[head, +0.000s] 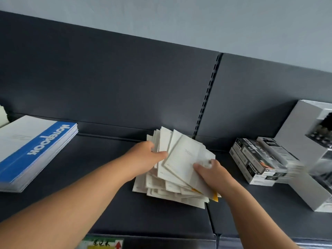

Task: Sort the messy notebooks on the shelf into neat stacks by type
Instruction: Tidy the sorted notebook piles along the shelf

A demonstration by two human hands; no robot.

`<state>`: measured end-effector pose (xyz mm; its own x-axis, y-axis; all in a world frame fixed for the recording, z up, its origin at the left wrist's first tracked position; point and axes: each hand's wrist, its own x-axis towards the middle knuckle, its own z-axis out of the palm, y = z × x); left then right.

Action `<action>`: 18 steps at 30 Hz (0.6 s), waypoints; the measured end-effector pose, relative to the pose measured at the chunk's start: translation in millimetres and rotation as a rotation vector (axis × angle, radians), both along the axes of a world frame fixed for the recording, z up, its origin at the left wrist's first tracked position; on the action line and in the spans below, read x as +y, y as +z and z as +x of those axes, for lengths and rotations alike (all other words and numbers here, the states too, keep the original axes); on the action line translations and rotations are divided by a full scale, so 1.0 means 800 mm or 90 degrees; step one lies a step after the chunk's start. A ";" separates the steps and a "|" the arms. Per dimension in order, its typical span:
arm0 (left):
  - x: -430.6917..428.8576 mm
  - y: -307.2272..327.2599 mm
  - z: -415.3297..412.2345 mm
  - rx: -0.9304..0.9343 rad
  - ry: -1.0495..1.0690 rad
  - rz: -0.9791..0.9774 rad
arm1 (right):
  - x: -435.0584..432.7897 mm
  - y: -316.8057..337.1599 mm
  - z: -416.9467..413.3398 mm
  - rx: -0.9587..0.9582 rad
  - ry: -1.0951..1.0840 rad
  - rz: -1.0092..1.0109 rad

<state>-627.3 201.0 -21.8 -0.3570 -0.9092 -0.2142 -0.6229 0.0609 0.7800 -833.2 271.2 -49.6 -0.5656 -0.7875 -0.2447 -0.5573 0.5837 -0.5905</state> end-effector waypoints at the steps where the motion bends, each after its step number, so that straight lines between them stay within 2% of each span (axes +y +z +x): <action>1: -0.001 0.001 -0.005 -0.001 0.016 -0.011 | -0.002 -0.002 -0.002 -0.015 0.008 -0.005; 5: 0.002 0.005 -0.021 -0.005 0.066 -0.016 | -0.007 -0.007 -0.001 -0.020 0.034 -0.032; 7: 0.001 0.007 -0.026 0.004 0.089 0.012 | -0.008 -0.008 0.002 0.006 0.046 -0.033; 11: 0.000 0.020 -0.035 0.112 0.135 0.127 | -0.006 -0.004 0.006 0.037 0.075 -0.036; 13: 0.003 0.027 -0.043 0.134 0.119 0.178 | -0.005 0.000 0.008 0.038 0.084 -0.035; 18: -0.001 0.025 -0.058 0.144 0.122 0.191 | -0.003 0.004 0.014 0.043 0.099 -0.031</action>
<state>-673.8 200.6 -1.7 -0.2560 -0.8733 -0.4146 -0.4114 -0.2897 0.8642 -822.4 269.2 -46.4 -0.4503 -0.8765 -0.1705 -0.6777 0.4598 -0.5739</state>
